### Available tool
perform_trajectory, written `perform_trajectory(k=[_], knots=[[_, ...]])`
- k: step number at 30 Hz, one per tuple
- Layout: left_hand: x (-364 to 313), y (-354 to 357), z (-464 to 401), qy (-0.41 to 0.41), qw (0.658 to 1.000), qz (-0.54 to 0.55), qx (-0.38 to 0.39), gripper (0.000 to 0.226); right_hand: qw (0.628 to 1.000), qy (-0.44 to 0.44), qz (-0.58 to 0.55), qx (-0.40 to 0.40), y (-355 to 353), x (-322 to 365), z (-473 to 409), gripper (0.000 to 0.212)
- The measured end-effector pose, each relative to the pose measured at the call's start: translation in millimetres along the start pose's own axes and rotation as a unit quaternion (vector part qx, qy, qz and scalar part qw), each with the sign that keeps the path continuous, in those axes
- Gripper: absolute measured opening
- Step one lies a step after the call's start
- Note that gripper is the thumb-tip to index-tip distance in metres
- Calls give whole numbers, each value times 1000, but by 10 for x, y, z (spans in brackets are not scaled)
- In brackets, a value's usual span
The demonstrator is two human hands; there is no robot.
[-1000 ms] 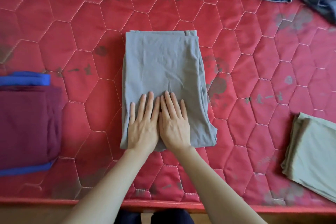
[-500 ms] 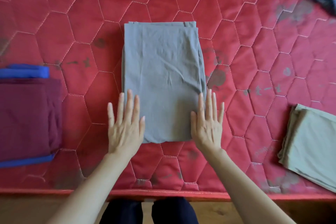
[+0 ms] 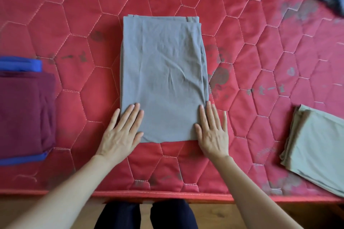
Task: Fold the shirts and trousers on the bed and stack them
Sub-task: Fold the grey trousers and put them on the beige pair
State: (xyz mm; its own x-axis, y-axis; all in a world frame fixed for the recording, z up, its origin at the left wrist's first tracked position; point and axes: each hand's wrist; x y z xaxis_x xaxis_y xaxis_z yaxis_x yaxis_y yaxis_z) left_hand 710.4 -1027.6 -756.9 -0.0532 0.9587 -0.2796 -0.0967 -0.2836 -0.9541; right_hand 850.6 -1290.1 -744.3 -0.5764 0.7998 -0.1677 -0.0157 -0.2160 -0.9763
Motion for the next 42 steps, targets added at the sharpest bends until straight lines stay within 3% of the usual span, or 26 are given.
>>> perform_trajectory(k=[3,7,11,15,19,21,26,29,33,37,42], knots=[[-123,-160,-166,-32,999,20,-20,56,999,12,-10,-42,-189,42,-96,52],[-283,-317,-873,-21,997,24,-76,52,990,-41,-102,-90,-447,505,-670,48],[-153,-358,-1598,-76,994,29,-73,53,989,-13,-143,-39,-480,879,-1372,49],[270,-321,-1665,-90,995,22,-25,59,997,-48,-52,-15,-302,583,-1611,58],[422,-336,-1526,-259,958,111,-50,61,993,71,-81,56,-220,222,-1709,66],[385,-383,-1555,-274,955,95,-62,62,988,100,-107,56,-271,151,-1794,70],[460,-624,-1934,-122,984,16,-129,60,993,6,-89,-83,-534,183,-2266,64],[516,-784,-2315,-65,993,-1,-95,57,995,-70,-43,-61,-607,265,-2581,58],[743,-875,-2637,-116,992,49,-18,53,993,-34,-108,-33,-616,117,-2834,52],[914,-979,-2711,-44,992,96,-65,46,983,-26,-170,-68,-677,-22,-2941,42],[951,-933,-2600,16,989,80,-120,31,985,-38,-161,-58,-695,-123,-2969,34]])
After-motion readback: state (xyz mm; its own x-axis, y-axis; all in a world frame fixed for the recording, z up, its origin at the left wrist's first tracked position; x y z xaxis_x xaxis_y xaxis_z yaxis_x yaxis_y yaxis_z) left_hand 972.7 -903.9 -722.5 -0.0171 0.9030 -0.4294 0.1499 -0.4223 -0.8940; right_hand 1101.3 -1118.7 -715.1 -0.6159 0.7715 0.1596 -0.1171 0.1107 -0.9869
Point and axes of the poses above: each hand's wrist, its own z-axis away from the middle knuckle, its own y-axis out of the palm, x = y × z, and after that the axes turned 13 degrees about z, right-handed
